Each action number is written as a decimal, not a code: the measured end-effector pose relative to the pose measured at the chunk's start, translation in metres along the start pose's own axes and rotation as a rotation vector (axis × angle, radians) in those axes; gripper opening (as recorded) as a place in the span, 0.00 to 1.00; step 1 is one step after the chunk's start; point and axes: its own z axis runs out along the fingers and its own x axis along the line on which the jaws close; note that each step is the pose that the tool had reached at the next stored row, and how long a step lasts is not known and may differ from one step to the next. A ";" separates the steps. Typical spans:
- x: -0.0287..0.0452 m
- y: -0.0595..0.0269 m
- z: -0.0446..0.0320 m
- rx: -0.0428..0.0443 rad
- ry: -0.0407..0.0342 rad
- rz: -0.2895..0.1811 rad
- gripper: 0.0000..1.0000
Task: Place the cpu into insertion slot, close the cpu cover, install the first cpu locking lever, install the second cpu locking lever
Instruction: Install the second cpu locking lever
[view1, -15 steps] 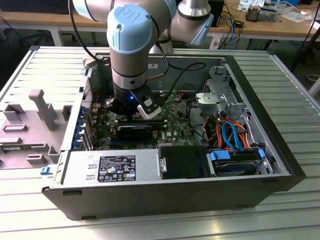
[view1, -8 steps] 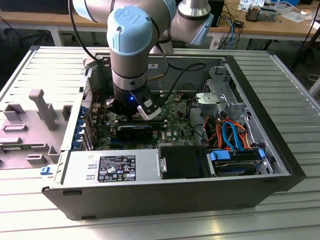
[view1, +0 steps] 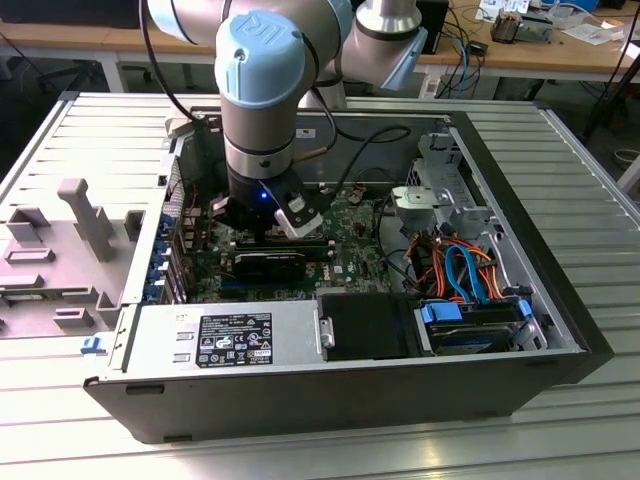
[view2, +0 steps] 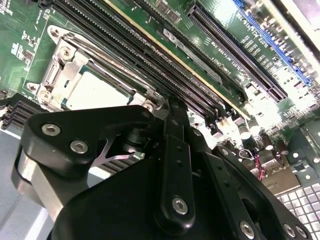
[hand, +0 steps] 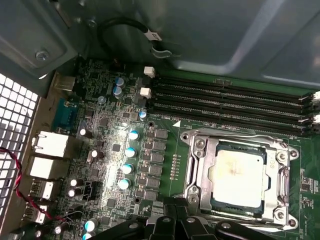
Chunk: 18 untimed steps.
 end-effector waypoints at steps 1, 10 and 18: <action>0.0001 0.0005 -0.0028 0.0002 0.0002 0.000 0.11; -0.0200 0.0023 -0.0075 0.0035 0.0246 0.005 0.11; -0.0502 0.0258 0.0004 0.0044 0.0461 0.009 0.11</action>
